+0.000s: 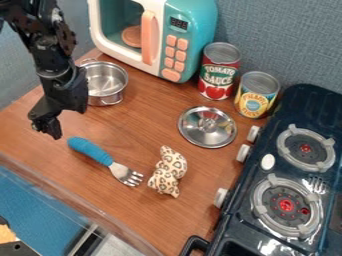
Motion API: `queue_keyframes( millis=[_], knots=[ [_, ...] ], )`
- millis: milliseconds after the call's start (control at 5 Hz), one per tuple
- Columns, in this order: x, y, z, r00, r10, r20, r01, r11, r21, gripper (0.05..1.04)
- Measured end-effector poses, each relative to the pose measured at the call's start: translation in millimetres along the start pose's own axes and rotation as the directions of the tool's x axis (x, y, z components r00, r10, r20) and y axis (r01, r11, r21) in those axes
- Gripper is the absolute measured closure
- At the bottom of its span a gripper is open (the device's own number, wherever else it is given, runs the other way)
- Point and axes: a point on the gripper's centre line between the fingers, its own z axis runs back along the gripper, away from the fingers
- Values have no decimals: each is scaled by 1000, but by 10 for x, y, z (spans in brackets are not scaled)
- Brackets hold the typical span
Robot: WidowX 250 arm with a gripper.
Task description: Move the silver bowl from top left side to lower left part of table
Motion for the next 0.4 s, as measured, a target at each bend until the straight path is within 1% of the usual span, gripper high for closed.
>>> queue_keyframes(
  millis=[200,400],
  knots=[
    [17,-37,-60,1000,12,12,-12,1000,-28,85],
    [-60,107,-54,998,68,6,-68,997,-41,85]
  ],
)
